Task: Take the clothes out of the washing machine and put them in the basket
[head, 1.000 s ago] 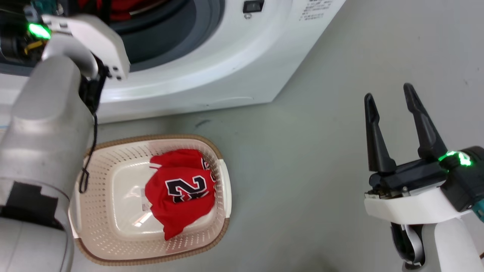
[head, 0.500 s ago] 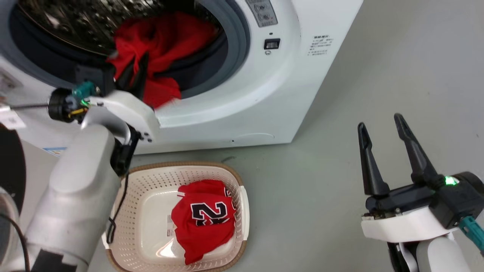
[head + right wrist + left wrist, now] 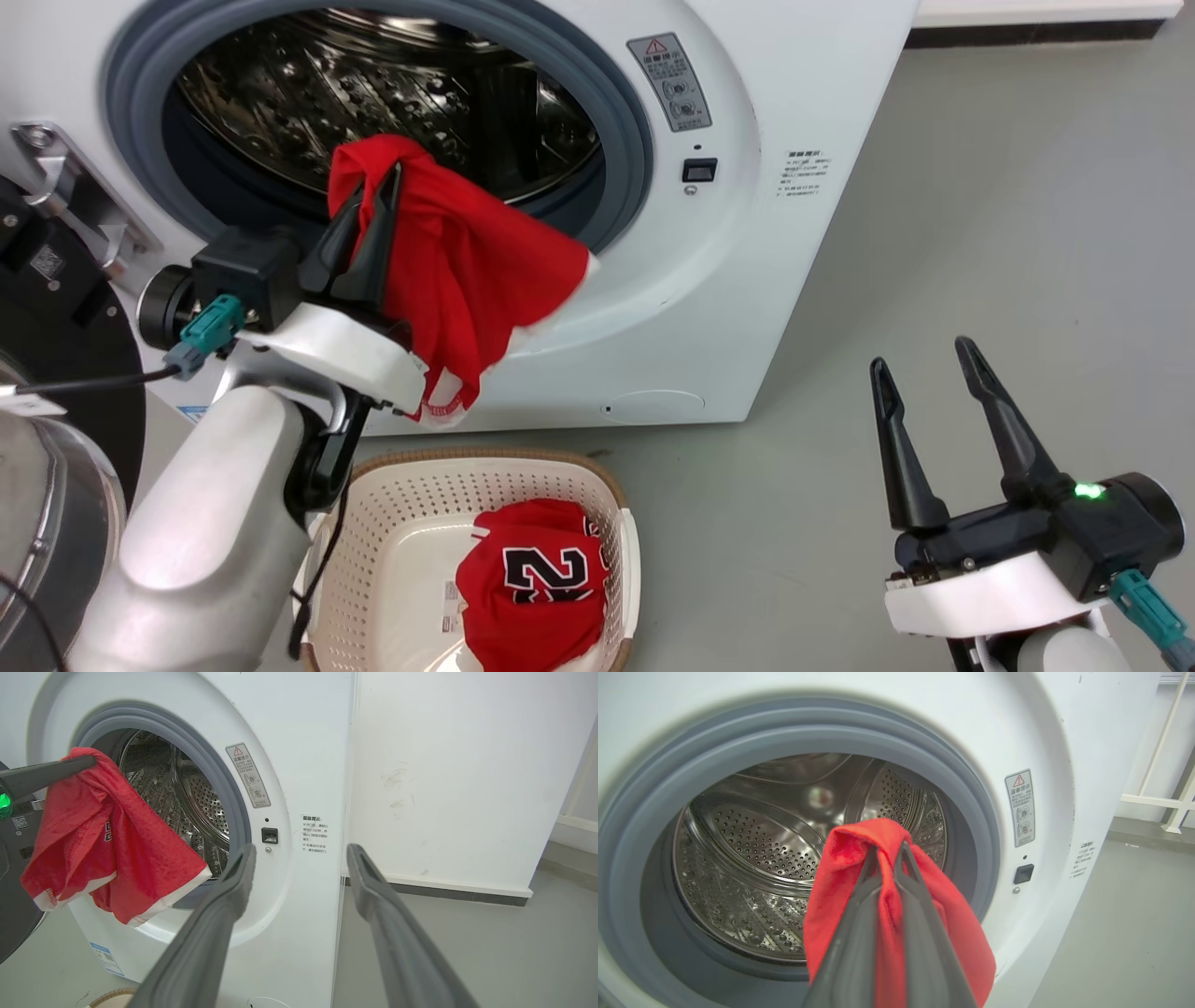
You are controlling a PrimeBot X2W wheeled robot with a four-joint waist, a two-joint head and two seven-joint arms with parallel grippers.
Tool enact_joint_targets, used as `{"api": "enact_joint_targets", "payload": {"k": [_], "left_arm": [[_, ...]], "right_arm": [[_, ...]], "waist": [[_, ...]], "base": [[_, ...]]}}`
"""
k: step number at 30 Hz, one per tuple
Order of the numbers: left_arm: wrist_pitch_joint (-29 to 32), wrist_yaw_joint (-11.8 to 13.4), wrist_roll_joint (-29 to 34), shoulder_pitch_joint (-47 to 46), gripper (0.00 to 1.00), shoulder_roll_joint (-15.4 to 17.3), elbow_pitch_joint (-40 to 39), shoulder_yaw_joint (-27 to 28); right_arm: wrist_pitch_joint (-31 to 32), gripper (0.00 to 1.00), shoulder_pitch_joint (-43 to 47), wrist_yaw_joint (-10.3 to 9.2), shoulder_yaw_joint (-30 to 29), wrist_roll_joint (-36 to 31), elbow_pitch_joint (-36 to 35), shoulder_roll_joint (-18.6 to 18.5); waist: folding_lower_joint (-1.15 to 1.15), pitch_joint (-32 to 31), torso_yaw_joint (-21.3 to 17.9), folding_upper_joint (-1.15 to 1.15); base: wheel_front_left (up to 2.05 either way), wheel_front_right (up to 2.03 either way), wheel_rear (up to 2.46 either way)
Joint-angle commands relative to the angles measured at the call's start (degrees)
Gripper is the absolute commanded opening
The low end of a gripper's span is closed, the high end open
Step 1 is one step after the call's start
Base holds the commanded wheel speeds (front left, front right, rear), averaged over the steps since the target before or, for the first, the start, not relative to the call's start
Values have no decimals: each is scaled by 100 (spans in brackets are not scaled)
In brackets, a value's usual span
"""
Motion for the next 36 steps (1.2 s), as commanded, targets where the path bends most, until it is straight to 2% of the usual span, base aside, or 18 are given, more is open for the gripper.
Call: {"api": "enact_joint_targets", "payload": {"k": [1,9,11,21,31,32,33,36], "left_arm": [[20,56,-33,111,0,61,-136,38],[205,409,5,690,0,273,-1368,84],[256,583,31,945,0,410,-1913,129],[482,844,100,1501,0,668,-2691,103],[559,816,14,2152,0,662,-2362,-236],[539,781,0,2207,0,644,-2245,-278],[406,640,-59,2276,0,561,-1779,-377],[267,508,-112,2242,0,417,-1246,-475]], "right_arm": [[-11,100,84,-6,0,-38,12,6],[-11,100,267,-6,12,-41,39,6],[-11,100,343,-6,7,-42,20,6],[-11,100,390,-6,2,-23,-4,6],[-11,100,211,-5,-33,-21,-106,6],[-11,100,187,-6,-33,-25,-122,6],[-11,100,70,-6,-50,-52,-182,6],[-10,100,-22,-6,-58,-62,-239,6]], "waist": [[1,-73,28,0],[1,-349,53,0],[1,-443,70,0],[1,-536,107,0],[1,-302,36,0],[1,-248,17,0],[1,-53,-45,0],[1,164,-106,0]], "base": [[0,0,0],[0,0,0],[0,0,0],[0,0,0],[0,0,0],[0,0,0],[0,0,0],[0,0,0]]}}
